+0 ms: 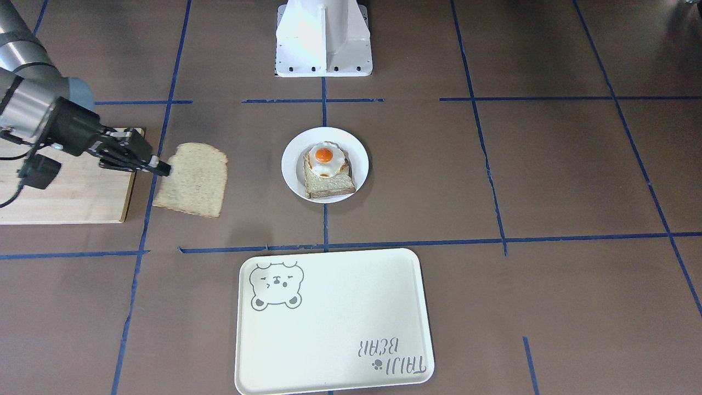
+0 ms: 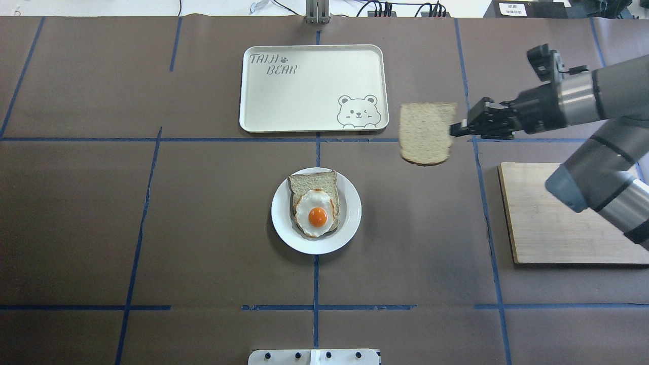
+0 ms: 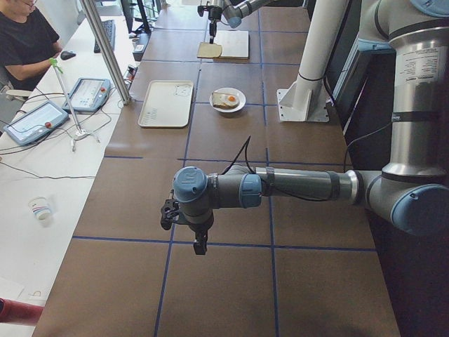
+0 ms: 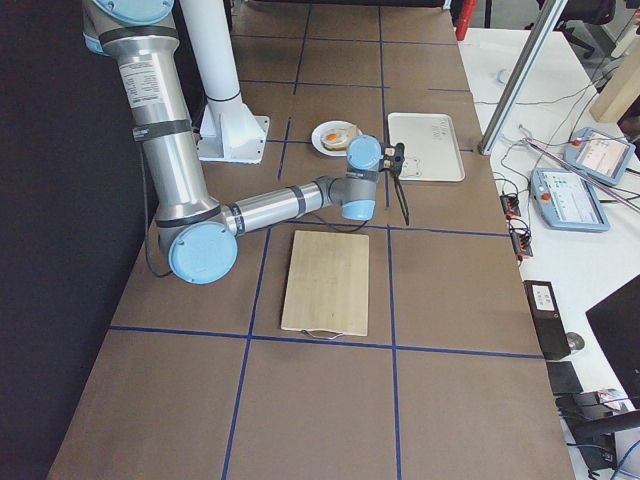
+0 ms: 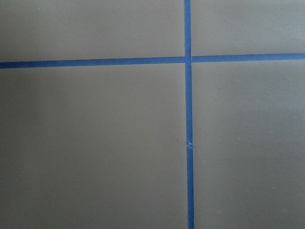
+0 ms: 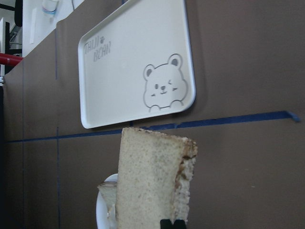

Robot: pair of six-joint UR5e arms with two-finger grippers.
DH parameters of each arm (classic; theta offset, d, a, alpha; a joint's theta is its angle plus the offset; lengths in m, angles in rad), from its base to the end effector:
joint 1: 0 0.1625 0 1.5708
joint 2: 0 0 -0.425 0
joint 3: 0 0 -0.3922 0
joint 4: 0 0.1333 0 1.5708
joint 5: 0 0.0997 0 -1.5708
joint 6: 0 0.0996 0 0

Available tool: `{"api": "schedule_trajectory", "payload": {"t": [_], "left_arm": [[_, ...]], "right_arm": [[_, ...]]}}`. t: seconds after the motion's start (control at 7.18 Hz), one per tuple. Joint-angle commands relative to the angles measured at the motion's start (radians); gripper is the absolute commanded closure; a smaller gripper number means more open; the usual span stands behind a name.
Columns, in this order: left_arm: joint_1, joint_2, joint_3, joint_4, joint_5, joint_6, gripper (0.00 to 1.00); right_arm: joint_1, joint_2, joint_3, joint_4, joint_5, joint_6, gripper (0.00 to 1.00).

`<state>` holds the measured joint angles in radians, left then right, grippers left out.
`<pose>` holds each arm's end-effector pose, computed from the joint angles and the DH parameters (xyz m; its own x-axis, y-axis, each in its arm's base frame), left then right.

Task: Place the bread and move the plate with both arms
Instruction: 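Lift the bread slice with the right gripper and carry it over the plate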

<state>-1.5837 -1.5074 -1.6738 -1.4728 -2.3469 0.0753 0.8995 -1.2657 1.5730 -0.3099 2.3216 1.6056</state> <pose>-0.0695 -0.4595 0.6479 0.7120 0.0252 -0.7017 -0.0408 0.9992 -0.0056 -0.3062 -0.4905 0.3497 -0.0035 0.0364 0.9993 -0.1481 0.9883 -0.0366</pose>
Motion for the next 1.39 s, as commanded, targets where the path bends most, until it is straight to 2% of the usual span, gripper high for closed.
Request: {"api": "schedule_trajectory", "payload": {"t": [0.0,0.14,0.28,0.56,1.25], "left_arm": [[0.001,-0.002,0.006,0.000,0.000,0.000,0.00],[0.001,-0.002,0.006,0.002,0.001,0.000,0.00],[0.001,-0.002,0.006,0.002,0.000,0.000,0.00],[0.001,-0.002,0.006,0.002,0.001,-0.002,0.00],[0.001,-0.005,0.005,0.005,0.001,-0.002,0.00]], "right_arm": [[-0.286,0.113,-0.007,-0.005,-0.340,0.031,1.00],[-0.353,0.126,-0.008,-0.011,-0.402,0.022,1.00],[-0.367,0.132,-0.016,-0.026,-0.404,0.019,1.00],[-0.367,0.155,-0.028,-0.145,-0.403,-0.132,1.00],[-0.379,0.154,-0.060,-0.166,-0.376,-0.223,1.00]]}}
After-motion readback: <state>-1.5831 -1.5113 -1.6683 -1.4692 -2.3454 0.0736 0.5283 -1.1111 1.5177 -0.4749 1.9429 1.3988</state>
